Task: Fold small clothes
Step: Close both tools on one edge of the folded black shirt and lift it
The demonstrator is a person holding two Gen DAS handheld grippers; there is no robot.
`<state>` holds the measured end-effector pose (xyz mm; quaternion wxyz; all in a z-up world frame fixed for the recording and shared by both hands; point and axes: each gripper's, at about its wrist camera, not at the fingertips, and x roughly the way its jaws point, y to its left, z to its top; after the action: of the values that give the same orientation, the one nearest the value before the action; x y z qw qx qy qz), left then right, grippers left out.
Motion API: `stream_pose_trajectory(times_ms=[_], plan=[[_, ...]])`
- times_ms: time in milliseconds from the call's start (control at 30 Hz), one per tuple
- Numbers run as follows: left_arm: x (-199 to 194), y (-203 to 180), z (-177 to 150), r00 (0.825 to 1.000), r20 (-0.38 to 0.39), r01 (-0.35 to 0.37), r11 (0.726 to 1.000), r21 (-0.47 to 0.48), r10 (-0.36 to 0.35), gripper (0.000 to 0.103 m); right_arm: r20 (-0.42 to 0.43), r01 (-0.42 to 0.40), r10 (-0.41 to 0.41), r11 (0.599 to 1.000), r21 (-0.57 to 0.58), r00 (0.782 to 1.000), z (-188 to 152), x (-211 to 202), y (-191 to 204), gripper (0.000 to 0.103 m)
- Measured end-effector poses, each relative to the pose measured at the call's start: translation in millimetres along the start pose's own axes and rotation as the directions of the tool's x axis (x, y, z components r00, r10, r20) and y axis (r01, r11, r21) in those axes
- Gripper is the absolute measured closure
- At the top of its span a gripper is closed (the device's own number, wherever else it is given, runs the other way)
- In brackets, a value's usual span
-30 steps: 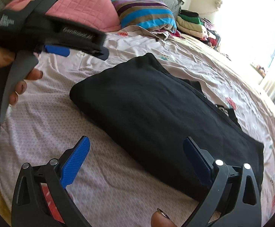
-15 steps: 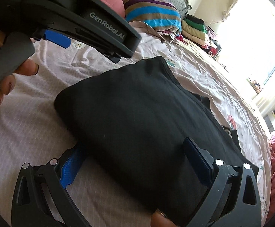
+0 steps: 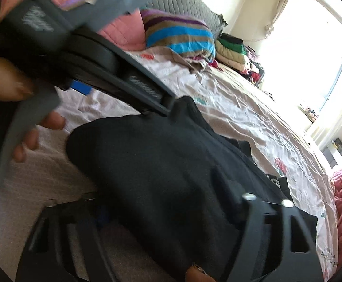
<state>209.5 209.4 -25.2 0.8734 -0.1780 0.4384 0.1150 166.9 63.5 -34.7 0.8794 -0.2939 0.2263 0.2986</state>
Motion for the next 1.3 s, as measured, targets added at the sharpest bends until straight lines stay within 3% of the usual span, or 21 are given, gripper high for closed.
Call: stream_pose_trajectory(times_ms=[67,167,500,633,733,800,1300], plan=[[1.2,-2.1,3.1,0.999,-0.009,0.050,0.999,-0.015,-0.050,0.009,0.017,-0.029,0.029,1.000,-0.010,0.999,-1.5,-7.0,2.8,0.081],[2.0,-5.3,5.8,0.993,-0.018,0.115,0.992,-0.046,-0.116,0.009,0.049,-0.010,0.012,0.999,-0.049,0.999,-3.4,-16.2,8.6,0.087],[7.0,-36.0,5.7,0.966,-0.057,0.247,0.967,-0.066,-0.251,0.012,0.118,0.019,-0.017,1.000,-0.016,0.993,-10.2,-38.0,-5.3,0.091],[1.5,-53.8,6.1,0.950,-0.056,0.304,0.951,-0.058,-0.308,0.048,0.145,0.041,-0.043,0.999,0.023,0.988,-15.7,-51.5,-15.0,0.092],[-5.2,-66.9,4.7,0.940,-0.057,0.334,0.942,-0.032,-0.335,0.066,0.152,0.047,-0.054,0.998,0.051,0.987,-19.5,-58.6,-22.4,0.092],[-10.8,-74.1,4.6,0.938,-0.053,0.342,0.939,-0.020,-0.343,0.072,0.155,0.049,-0.060,0.996,0.074,0.986,-22.4,-63.4,-27.8,0.093],[-62.0,-132.6,0.6,0.934,-0.007,0.356,0.929,0.104,-0.358,0.078,0.218,0.077,-0.136,0.963,0.258,0.967,-44.7,-107.0,-59.3,0.094]])
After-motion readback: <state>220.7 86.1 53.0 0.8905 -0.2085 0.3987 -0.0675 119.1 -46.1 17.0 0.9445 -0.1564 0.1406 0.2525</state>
